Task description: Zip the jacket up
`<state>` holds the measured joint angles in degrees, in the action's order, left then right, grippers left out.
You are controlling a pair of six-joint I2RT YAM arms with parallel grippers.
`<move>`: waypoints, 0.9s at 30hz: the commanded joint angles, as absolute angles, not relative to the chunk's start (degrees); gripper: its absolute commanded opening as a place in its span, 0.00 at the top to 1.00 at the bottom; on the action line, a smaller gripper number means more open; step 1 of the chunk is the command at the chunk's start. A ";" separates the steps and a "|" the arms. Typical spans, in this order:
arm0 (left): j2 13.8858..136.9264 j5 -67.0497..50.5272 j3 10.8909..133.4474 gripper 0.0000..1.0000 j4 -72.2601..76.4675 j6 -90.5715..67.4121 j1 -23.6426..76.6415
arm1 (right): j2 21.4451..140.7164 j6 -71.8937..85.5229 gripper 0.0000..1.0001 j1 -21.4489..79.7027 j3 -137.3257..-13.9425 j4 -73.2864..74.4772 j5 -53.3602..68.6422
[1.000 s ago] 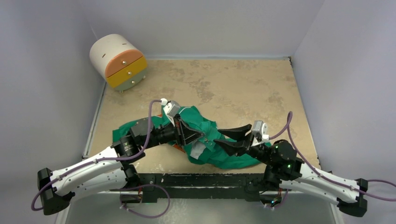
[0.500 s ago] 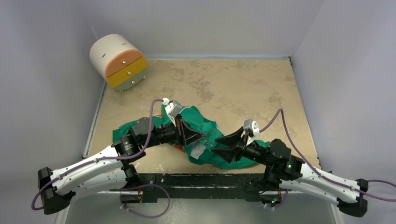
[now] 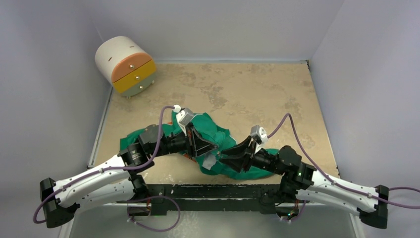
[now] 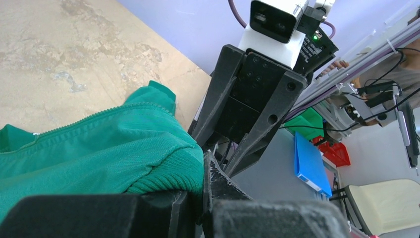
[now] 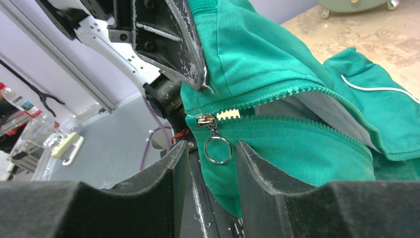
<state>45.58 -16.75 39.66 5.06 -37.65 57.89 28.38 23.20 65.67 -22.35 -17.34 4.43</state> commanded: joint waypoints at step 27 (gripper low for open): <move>43.53 -19.51 42.49 1.00 9.28 -35.85 58.12 | 31.56 30.42 0.70 62.06 -18.18 -34.11 13.16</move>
